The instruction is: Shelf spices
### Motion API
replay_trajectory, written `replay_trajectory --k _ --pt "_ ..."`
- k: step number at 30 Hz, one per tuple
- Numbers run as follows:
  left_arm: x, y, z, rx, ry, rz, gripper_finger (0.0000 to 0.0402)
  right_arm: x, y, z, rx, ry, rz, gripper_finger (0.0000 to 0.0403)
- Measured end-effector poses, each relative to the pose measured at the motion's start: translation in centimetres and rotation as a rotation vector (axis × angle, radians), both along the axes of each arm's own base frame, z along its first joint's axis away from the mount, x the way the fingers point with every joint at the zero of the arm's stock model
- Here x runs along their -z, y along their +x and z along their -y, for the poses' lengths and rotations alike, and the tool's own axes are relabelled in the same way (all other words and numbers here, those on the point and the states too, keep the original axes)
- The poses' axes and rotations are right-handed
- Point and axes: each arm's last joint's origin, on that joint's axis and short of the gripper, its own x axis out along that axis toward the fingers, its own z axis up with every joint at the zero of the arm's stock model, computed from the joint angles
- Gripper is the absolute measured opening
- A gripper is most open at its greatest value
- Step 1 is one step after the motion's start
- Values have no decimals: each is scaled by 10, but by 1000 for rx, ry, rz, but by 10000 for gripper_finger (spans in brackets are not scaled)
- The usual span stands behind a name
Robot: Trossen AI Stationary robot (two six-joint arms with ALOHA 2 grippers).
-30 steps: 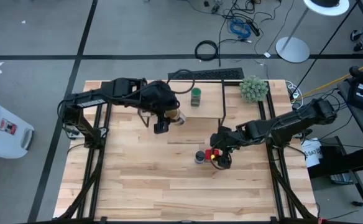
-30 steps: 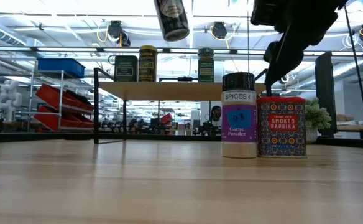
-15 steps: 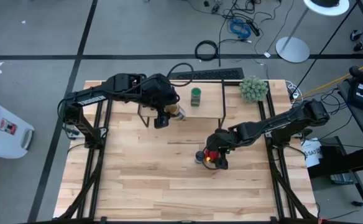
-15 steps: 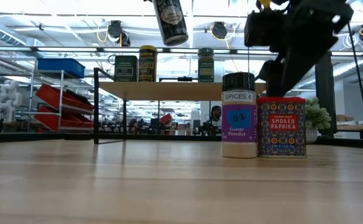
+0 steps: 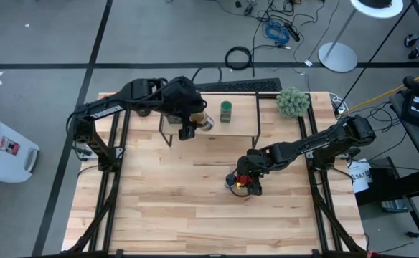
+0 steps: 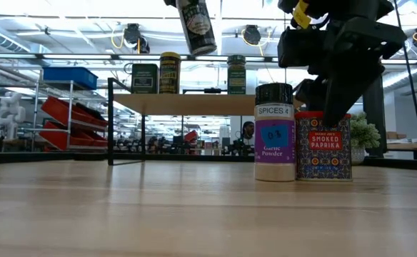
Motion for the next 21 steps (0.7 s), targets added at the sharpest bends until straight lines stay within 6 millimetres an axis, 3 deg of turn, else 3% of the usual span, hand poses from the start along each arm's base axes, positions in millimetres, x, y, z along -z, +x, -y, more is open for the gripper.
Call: replay_trajectory --k 8,16,21 --pt "-2 -3 -24 -2 11 31 286 0 0 1 4 0 1 209" --pt "0 -1 -40 19 -22 58 286 0 0 1 46 16 -7 229" --pt "2 -3 -43 20 -26 45 286 0 0 1 73 29 -12 218"
